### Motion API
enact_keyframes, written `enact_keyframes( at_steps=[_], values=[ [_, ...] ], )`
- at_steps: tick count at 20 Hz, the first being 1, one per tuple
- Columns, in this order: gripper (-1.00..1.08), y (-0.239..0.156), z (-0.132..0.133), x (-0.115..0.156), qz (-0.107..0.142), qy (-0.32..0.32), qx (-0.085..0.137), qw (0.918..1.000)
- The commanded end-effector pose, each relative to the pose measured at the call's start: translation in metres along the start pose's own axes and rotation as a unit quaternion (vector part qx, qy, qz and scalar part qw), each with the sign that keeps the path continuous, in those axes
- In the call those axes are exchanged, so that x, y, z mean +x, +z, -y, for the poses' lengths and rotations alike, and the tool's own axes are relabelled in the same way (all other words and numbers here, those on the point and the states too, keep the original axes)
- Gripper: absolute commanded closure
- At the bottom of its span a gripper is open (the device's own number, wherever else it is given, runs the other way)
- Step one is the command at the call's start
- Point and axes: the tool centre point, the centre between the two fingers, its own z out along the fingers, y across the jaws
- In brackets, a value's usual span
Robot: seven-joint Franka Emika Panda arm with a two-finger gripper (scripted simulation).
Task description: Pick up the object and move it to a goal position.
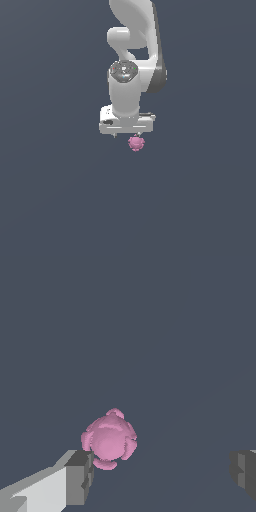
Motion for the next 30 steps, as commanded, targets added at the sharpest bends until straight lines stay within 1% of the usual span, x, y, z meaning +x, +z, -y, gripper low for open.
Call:
enact_keyframes(
  at_steps=[1,7,11,13,17,23,27,30],
  values=[
    [-0.92,0.003,0.002,-0.001,0.000,-0.011,-0.001,0.9999],
    [-0.92,0.017,0.009,-0.006,-0.003,-0.063,-0.005,0.9980],
    [-0.92,0.031,0.017,-0.012,-0.006,-0.115,-0.008,0.9933],
    [-0.92,0.039,0.021,-0.016,-0.008,-0.147,-0.009,0.9891],
    [-0.92,0.054,0.031,-0.023,-0.011,-0.208,-0.012,0.9781],
    [-0.92,0.069,0.042,-0.033,-0.015,-0.272,-0.014,0.9621],
    [-0.92,0.075,0.046,-0.036,-0.017,-0.297,-0.015,0.9547],
    [-0.92,0.077,0.048,-0.038,-0.017,-0.306,-0.015,0.9517]
  ],
)
